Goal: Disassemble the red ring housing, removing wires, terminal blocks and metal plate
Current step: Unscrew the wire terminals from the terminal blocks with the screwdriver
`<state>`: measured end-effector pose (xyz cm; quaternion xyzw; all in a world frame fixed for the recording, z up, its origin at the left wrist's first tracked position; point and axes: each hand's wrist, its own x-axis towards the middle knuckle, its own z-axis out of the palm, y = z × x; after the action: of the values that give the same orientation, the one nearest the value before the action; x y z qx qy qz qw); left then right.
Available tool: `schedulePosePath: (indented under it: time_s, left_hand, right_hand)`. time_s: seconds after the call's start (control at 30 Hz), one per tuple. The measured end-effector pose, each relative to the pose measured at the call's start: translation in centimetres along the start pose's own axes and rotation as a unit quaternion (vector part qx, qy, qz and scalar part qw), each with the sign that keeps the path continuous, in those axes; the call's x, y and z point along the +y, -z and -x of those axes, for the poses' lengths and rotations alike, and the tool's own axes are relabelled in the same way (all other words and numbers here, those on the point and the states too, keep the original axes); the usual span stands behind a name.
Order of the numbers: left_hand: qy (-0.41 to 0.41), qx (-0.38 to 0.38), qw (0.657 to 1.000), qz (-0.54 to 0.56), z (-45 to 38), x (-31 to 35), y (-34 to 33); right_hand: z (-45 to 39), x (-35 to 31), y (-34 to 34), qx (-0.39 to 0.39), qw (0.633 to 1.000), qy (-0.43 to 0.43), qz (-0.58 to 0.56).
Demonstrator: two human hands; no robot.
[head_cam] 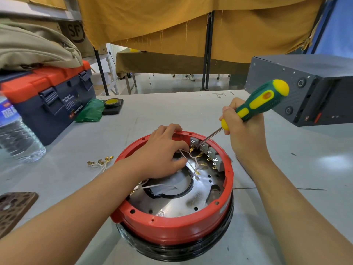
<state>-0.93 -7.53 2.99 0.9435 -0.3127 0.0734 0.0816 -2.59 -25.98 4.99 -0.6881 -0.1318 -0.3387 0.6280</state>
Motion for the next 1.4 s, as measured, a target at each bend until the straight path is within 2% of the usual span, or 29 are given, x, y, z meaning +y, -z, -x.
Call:
schedulePosePath:
  time_s: [0.87, 1.2, 1.4]
  left_hand:
    - [0.008, 0.013, 0.999, -0.034, -0.4, -0.4, -0.2]
    - [0.012, 0.023, 0.999, -0.022, -0.3, -0.2, 0.0]
    - [0.018, 0.031, 0.999, -0.006, -0.4, -0.1, 0.1]
  right_hand:
    - [-0.1, 1.0, -0.9, 0.079, 0.992, -0.091, -0.025]
    - [0.0, 0.9, -0.7, 0.074, 0.994, -0.07, -0.029]
    - [-0.4, 0.6, 0.0, 0.108, 0.988, -0.08, -0.069]
